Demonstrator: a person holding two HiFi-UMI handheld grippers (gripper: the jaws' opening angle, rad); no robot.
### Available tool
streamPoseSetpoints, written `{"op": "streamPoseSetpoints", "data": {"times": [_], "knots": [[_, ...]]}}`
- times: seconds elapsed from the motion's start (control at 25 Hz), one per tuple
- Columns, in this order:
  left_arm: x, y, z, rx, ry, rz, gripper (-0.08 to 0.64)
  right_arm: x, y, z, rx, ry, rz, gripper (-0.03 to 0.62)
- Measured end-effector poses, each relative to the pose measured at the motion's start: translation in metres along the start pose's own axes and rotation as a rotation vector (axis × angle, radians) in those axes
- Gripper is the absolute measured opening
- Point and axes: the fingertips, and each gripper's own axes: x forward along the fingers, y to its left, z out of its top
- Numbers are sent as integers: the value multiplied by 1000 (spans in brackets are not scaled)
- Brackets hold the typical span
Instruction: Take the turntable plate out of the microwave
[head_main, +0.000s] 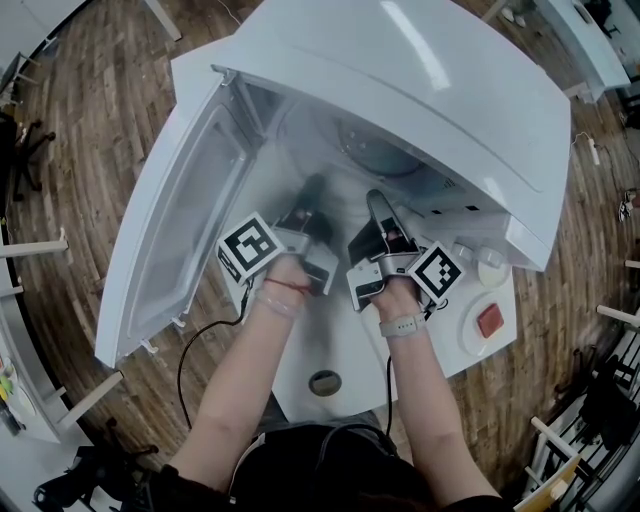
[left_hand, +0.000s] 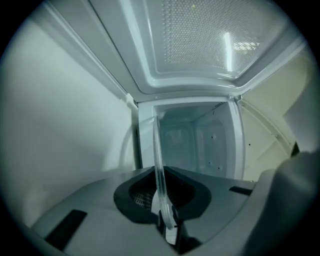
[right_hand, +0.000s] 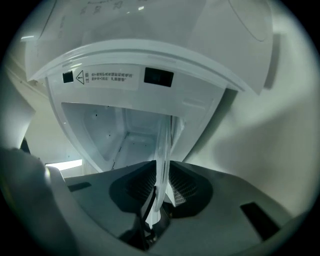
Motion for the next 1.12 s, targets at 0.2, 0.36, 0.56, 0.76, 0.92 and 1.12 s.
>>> {"op": "streamPoseSetpoints", "data": {"times": [0.2, 0.36, 0.56, 0.76, 0.92, 1.12], "knots": [[-3, 0, -3, 5, 3, 2, 43, 5, -3, 5, 13, -32, -17, 72], [-7, -2, -4, 17, 7, -7, 43, 3, -1, 3, 41, -46, 9, 54], [-14, -4, -4, 22, -7, -26, 43, -2, 2, -3, 39, -35, 48, 48], [-22, -10, -4, 12, -17, -47, 43, -6, 8, -8, 22, -12, 89, 46], [-29, -13, -6, -8, -34, -70, 43, -9, 9, -14, 16, 2, 102, 48], [-42, -8, -9, 13, -34, -44, 43, -18, 7, -21, 5, 14, 108, 48]]}}
